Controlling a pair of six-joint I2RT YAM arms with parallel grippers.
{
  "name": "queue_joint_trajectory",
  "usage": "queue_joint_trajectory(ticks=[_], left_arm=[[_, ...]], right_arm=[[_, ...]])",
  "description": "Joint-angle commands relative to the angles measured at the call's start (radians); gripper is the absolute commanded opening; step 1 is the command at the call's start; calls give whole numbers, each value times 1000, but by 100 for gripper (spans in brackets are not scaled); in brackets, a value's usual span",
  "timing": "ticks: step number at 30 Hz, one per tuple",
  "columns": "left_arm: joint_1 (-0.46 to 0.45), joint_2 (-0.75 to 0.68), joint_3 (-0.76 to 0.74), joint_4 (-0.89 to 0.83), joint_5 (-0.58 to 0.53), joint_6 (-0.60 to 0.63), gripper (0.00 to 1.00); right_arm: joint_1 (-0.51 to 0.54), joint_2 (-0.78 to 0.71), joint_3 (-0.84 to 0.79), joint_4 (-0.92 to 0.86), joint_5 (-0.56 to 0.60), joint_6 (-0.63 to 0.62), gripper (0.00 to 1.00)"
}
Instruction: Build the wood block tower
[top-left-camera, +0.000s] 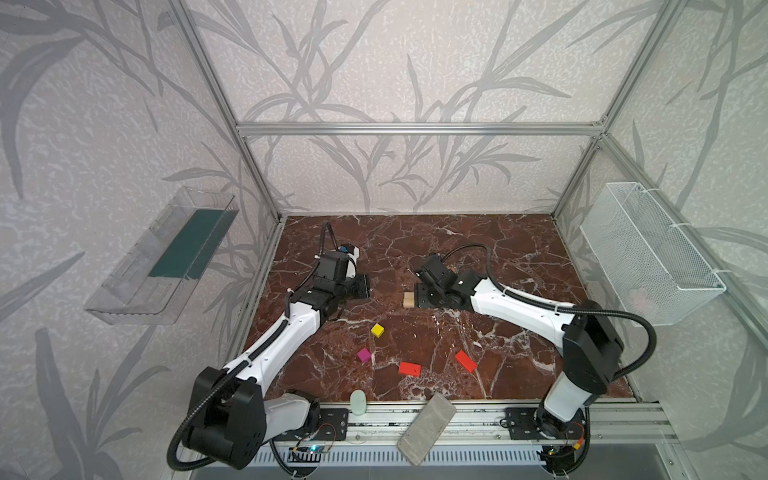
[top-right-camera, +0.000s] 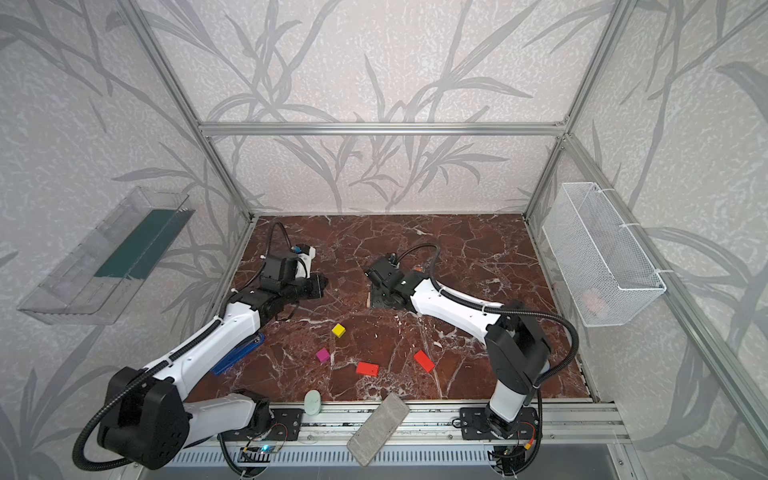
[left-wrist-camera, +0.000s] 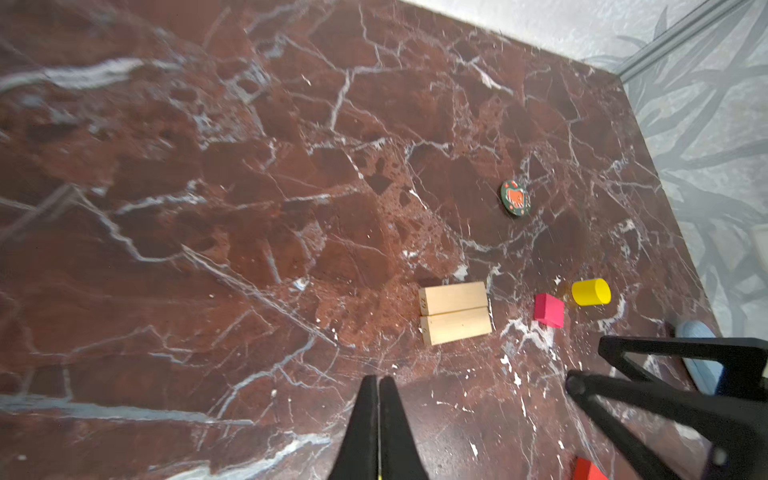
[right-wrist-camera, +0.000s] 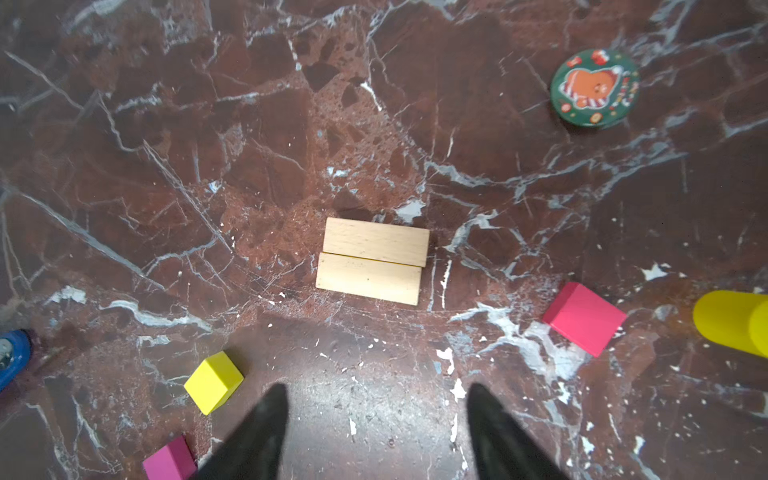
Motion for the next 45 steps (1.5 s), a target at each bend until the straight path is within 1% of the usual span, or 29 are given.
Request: queue_joint_trajectory(ticks=[1,2,5,10,13,17,23,34,45], left_arm=[[-12,56,24,-25,100,-44,0],[-19,75,17,-27,109,-51,0],[-45,116,1,-23,110,-74,0],[-86,210,28,0,114,-99,0],[-103,290,82,-45,138,-97,0],[-130,387,125,-58,117,-105,0],[-150,475,158,-39,105,-124,0],[-152,553,203,-7,68,-136,0],[-154,607,225,33,98,-160,0]], right_arm=[[-47,-86,-97,88,-21,-12,26],[-57,-108,-121,104,-27,-13,17],[-81,-158,-201,158,-46,-13,0],[-111,-219,-291,230,-73,-17,0],[-123,-252,-332,257,-82,-21,0],[-139,-303,-387,291,-85,-14,0],[-159,-358,-439,300,-83,-8,0],[-167,-391,-469,312,-77,1,0],[-169,-414,-490,338,-74,10,0]])
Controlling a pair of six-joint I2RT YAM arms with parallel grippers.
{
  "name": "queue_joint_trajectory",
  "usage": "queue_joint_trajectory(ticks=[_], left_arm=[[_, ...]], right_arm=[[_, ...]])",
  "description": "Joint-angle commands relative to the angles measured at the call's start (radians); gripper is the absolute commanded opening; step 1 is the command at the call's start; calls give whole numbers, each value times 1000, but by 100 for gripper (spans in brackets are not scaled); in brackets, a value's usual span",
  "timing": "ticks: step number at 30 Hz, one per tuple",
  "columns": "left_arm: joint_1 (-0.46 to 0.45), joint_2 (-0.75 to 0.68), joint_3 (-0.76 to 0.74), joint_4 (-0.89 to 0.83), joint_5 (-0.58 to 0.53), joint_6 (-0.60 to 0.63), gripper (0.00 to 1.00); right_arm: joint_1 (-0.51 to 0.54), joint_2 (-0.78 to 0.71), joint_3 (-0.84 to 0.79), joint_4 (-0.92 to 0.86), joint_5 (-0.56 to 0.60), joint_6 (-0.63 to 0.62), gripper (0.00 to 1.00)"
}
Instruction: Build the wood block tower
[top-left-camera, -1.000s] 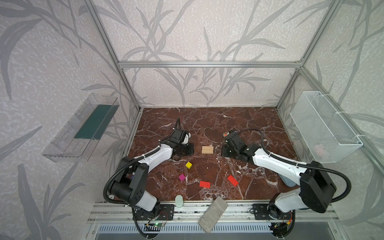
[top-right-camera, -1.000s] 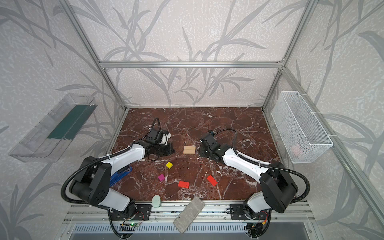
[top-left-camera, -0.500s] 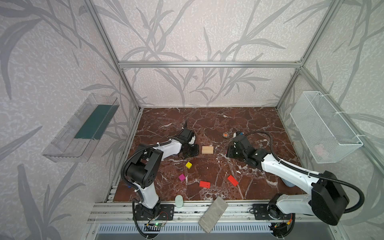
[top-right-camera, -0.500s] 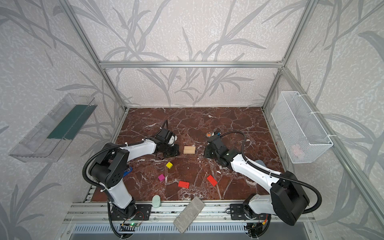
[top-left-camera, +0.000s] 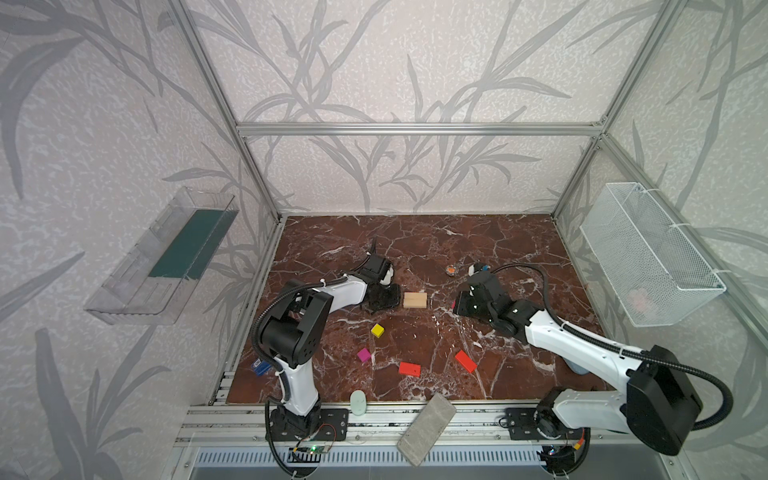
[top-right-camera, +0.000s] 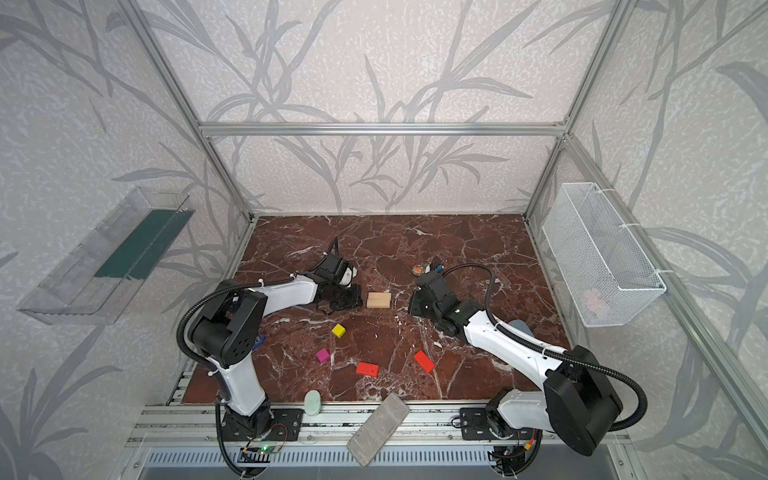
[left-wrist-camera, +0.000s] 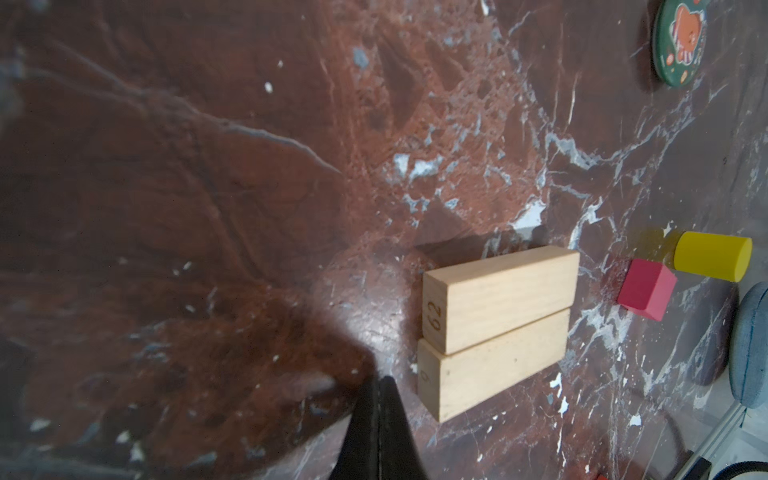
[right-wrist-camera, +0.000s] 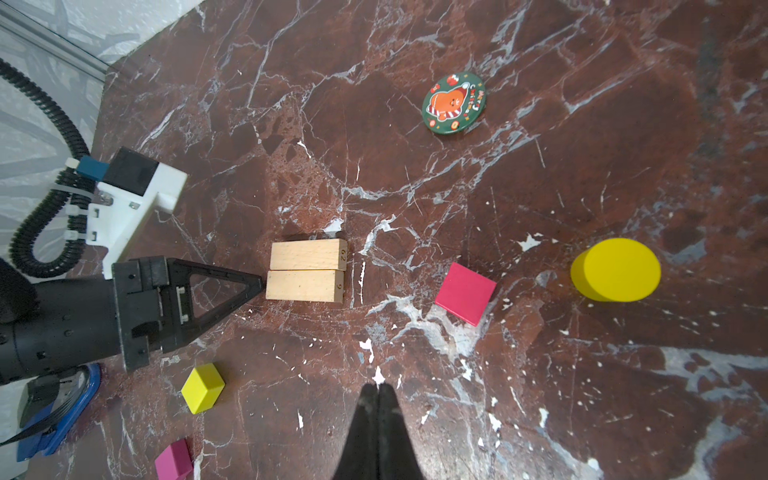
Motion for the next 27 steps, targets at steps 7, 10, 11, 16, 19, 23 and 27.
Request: queue_joint_trajectory(ticks=[7,10,11,16,19,23,27], left_arm=[[-10,45,22,10,0,-26,0],[-10,46,22,10,0,-30,0],[-11,45,21,10,1,-31,0],[-15,45,22,11,3,-39,0],[-18,46,21,12,3,-41,0],[-23,49,22,11,1,-42,0],[-24,55,23,11,0,-46,0]], right_arm=[[-4,-22,-15,22,7,10,0],[-4,-18,-14,24,7,11,0],[-4,-16,-14,25,7,12,0],[-4,-9,-14,27,1,15,0],[-4,-10,-14,27,1,14,0],[-3,-10,-15,29,1,15,0],[-3,-8,-17,29,1,17,0]])
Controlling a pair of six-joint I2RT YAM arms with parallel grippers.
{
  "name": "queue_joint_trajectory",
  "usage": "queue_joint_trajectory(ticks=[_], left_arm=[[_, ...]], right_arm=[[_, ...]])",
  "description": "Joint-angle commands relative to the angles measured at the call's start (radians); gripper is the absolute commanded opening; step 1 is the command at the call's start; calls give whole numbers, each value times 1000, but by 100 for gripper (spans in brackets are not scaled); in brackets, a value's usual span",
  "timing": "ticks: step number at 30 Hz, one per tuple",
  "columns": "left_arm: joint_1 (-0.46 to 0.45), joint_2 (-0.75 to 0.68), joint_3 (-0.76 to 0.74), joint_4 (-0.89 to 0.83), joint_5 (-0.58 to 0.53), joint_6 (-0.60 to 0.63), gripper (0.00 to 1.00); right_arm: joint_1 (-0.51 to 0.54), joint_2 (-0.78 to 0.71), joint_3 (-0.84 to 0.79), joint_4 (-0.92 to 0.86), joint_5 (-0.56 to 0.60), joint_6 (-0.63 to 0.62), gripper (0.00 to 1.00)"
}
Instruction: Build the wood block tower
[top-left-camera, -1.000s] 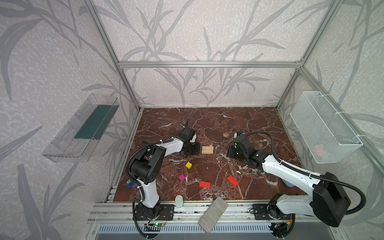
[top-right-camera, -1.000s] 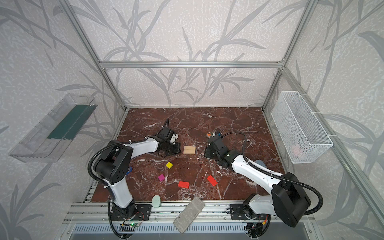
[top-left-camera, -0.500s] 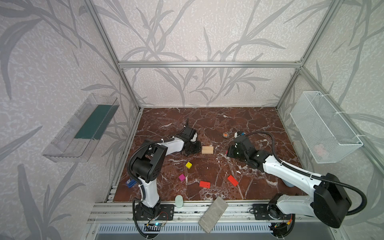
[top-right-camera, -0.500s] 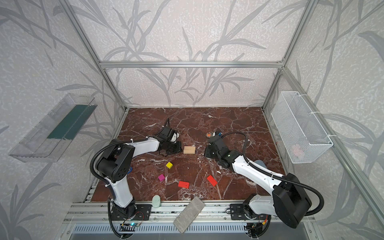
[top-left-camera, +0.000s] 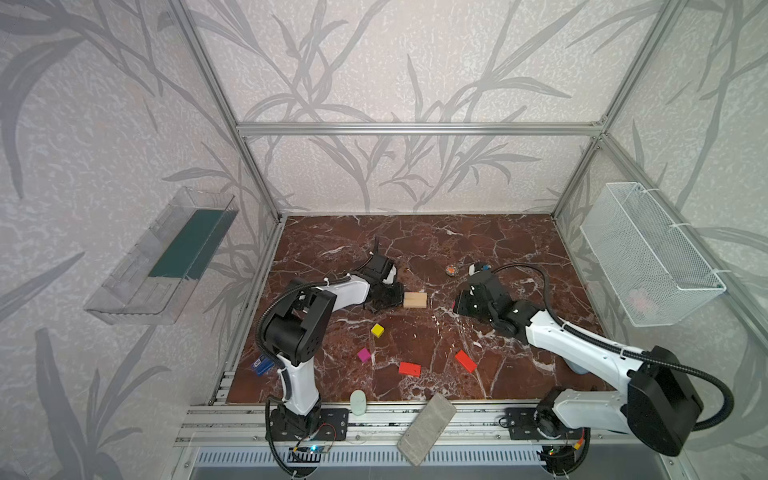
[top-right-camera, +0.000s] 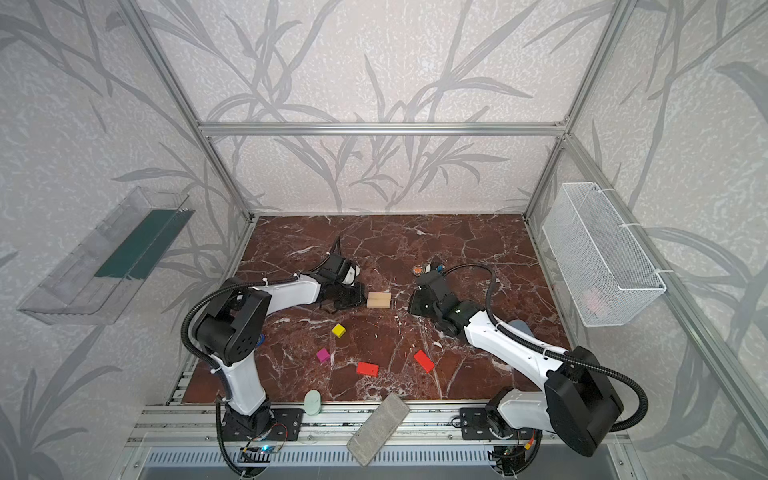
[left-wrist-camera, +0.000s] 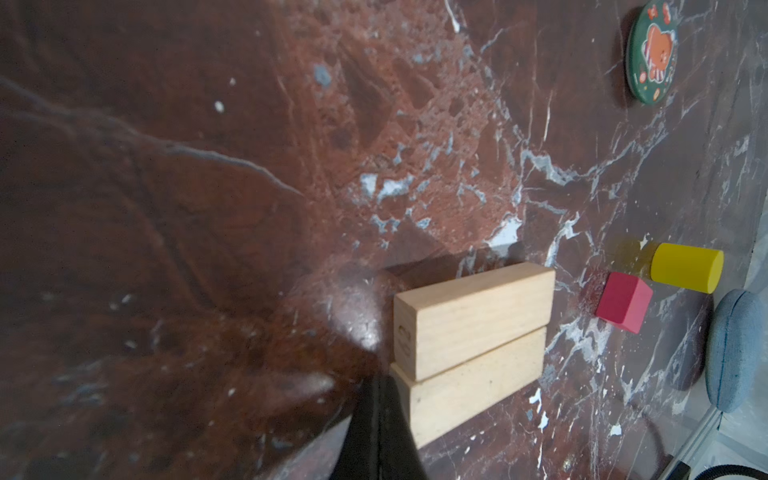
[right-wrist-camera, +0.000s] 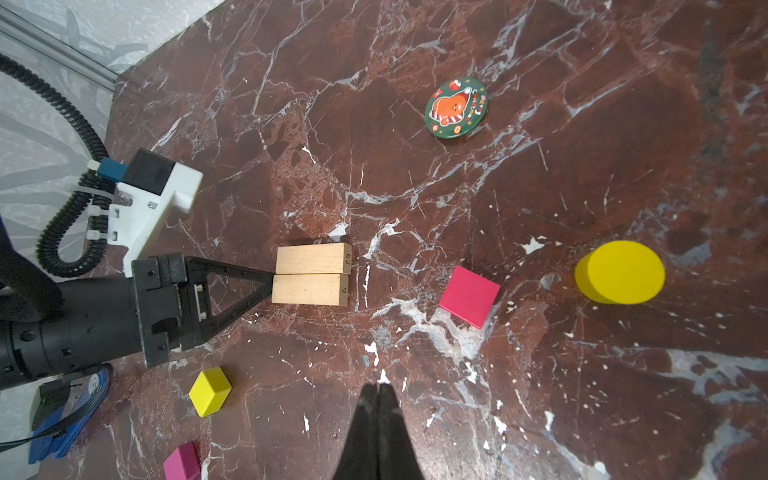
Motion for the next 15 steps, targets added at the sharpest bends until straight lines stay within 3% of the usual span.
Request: queue_joint_trajectory(ticks=[1,15], left_arm=[[-8,35,12,-26,-9,-9,0],[-11,37,18,-39,-18,-8,0]], right_arm=[[-4,-6,-16,22,1,6,0],[-4,3,-18,28,-5,11,0]])
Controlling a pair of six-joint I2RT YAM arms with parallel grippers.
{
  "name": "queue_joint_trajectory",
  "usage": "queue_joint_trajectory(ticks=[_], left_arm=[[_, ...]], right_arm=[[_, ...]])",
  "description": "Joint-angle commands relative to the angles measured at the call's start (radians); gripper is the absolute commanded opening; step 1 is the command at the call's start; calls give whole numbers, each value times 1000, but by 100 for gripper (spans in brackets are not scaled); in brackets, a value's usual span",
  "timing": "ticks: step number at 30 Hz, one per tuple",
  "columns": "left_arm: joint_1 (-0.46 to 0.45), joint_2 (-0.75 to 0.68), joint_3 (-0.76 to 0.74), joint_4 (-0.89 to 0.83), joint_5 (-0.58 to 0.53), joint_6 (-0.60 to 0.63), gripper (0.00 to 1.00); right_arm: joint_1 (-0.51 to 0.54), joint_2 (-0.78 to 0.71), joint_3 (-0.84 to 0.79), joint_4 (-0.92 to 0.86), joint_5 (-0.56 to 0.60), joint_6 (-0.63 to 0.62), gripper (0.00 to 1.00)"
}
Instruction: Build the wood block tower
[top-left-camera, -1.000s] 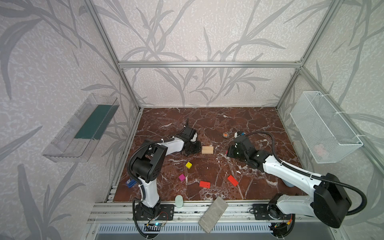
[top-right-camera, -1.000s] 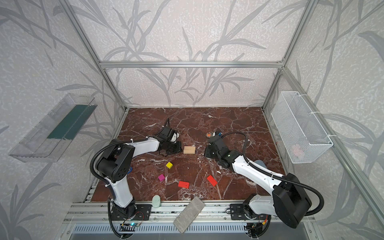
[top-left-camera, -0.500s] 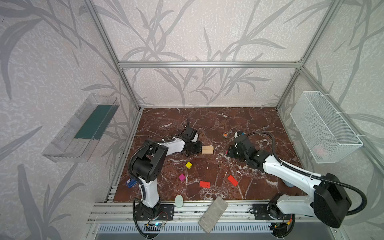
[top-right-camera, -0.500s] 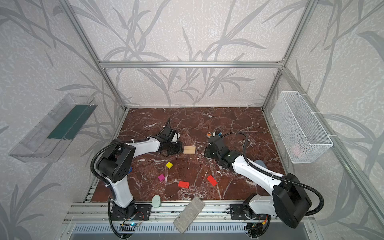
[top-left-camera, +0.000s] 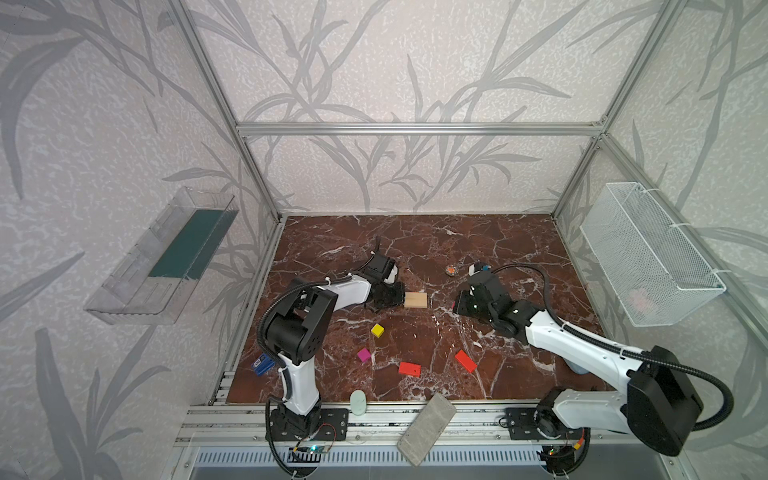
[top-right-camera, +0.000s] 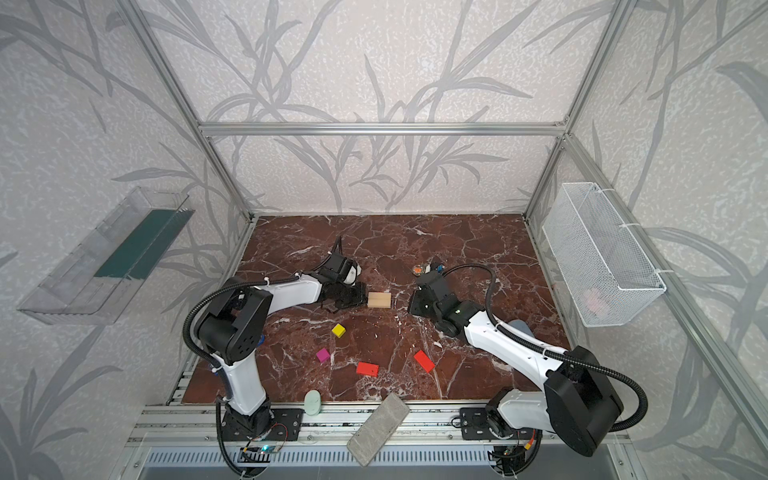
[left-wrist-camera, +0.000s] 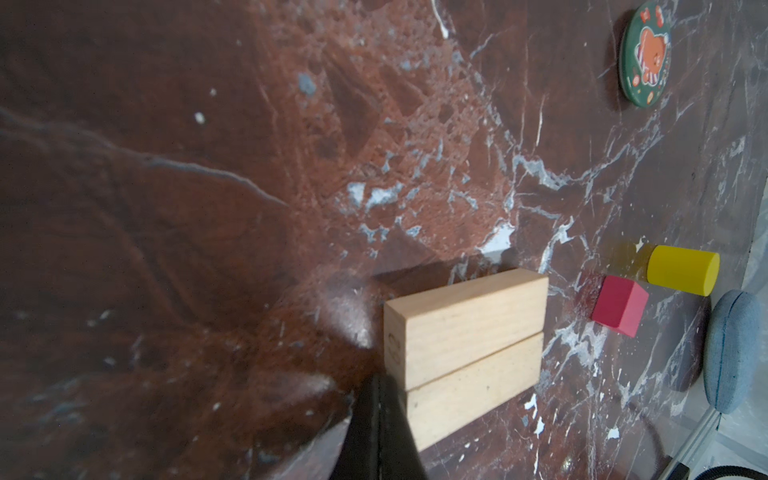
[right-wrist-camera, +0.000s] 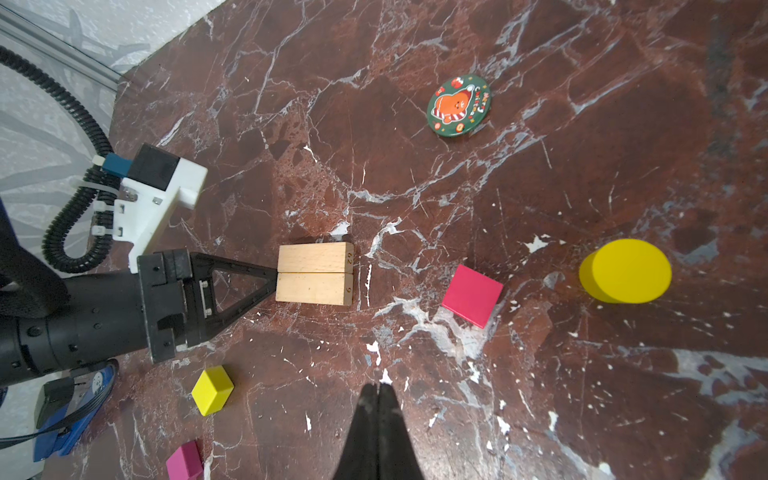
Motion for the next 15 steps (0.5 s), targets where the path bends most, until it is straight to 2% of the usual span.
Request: queue_joint_trajectory(ticks=[1,15], left_arm=[[-6,27,6,-45,-21,-6,0],[-3,-57,0,-101,-84,16,0]], right_arm=[[-4,0,-14,20,2,7,0],[-4,-20,7,-40,-20,-18,0]])
